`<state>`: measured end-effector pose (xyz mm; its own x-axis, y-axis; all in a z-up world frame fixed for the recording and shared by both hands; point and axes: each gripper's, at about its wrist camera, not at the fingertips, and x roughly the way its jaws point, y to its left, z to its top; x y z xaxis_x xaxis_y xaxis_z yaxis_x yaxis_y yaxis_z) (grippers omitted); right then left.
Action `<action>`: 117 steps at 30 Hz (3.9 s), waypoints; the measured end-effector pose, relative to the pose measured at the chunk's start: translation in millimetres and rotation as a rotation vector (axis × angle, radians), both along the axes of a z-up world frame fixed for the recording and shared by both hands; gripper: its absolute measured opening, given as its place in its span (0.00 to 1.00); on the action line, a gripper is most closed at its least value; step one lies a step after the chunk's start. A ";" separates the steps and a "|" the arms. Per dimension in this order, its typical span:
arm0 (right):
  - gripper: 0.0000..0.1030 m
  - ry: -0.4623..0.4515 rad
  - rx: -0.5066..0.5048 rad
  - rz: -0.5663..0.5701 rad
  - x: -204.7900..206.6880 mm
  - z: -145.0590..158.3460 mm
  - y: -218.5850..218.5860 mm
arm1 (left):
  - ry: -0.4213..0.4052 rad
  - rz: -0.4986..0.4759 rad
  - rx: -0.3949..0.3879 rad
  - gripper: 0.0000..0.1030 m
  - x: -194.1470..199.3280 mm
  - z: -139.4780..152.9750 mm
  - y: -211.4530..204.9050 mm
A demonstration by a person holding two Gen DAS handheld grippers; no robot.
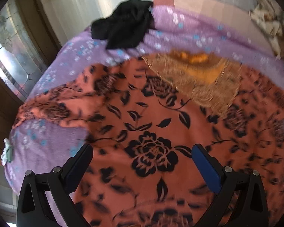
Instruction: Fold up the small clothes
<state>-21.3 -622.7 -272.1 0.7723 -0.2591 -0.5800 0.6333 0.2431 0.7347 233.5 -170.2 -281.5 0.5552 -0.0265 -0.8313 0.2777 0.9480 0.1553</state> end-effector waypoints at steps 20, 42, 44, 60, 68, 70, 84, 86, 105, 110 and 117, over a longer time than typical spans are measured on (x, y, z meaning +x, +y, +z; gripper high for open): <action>0.47 0.063 0.075 -0.329 -21.0 -56.7 -212.1 | 0.059 0.014 -0.079 1.00 15.5 -42.4 2.2; 0.07 -0.404 0.017 0.454 177.2 69.2 95.9 | -0.239 0.305 0.020 1.00 54.3 30.5 89.9; 0.07 -0.392 0.075 0.549 217.8 56.9 151.3 | -0.265 0.365 0.025 1.00 60.2 36.7 113.5; 0.87 -0.188 0.091 0.803 236.1 42.3 268.4 | -0.250 0.525 -0.106 1.00 70.1 46.3 187.4; 0.64 0.041 -0.118 0.602 166.6 25.7 162.0 | -0.211 0.368 -0.097 1.00 70.9 36.7 129.7; 0.54 0.066 -0.130 0.568 162.3 12.7 150.6 | -0.195 0.290 -0.096 1.00 71.1 32.6 106.9; 0.41 0.175 -0.011 0.518 206.1 -38.0 93.9 | -0.041 0.058 0.089 1.00 88.7 -23.9 8.9; 0.50 0.096 -0.014 0.519 200.2 -25.0 99.4 | -0.069 0.060 0.037 1.00 86.9 -10.0 16.5; 0.65 0.170 -0.233 0.763 212.1 -15.5 211.1 | -0.127 0.842 -0.368 1.00 135.4 10.3 361.2; 0.65 0.168 -0.233 0.756 219.6 -19.3 212.5 | -0.070 0.826 -0.545 0.73 158.6 -3.7 384.1; 0.65 0.173 -0.219 0.751 223.9 -24.1 208.0 | -0.016 0.780 -0.530 0.47 192.0 -22.2 376.4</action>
<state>202.6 -414.7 -296.2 0.6892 0.1725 -0.7037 0.3437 0.7772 0.5271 425.5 206.2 -303.7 0.5868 -0.0154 -0.8096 -0.4635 0.8134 -0.3514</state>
